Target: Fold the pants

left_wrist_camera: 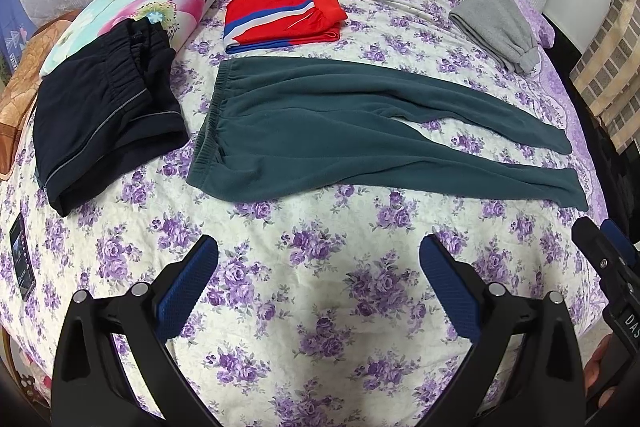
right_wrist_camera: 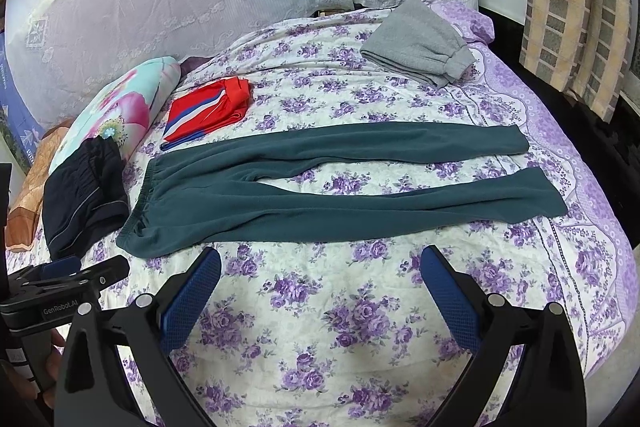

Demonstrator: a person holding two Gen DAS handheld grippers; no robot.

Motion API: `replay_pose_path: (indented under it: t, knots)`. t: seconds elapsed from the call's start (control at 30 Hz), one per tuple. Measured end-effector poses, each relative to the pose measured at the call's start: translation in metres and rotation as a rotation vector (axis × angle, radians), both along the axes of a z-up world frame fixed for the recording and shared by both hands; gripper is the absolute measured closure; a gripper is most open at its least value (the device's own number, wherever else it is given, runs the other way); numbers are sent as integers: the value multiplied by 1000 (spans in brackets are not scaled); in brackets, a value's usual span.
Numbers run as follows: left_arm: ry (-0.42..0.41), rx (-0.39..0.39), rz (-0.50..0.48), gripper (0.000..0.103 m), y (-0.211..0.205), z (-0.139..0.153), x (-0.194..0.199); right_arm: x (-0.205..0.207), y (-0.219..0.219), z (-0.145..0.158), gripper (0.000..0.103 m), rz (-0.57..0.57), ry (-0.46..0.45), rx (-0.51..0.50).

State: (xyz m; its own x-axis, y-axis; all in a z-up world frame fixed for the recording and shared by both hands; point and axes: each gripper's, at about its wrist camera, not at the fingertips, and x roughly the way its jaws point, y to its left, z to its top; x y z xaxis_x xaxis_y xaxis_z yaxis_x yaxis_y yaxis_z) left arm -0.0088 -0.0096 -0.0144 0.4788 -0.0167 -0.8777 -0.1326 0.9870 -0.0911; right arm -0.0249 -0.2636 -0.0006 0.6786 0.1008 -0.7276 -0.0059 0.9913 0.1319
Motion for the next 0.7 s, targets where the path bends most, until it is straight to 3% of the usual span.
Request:
replay_pose_path:
  t: [0.7]
  knots:
    - [16, 11, -2, 5, 1, -9, 3, 8, -3, -12, 3, -5, 37, 12]
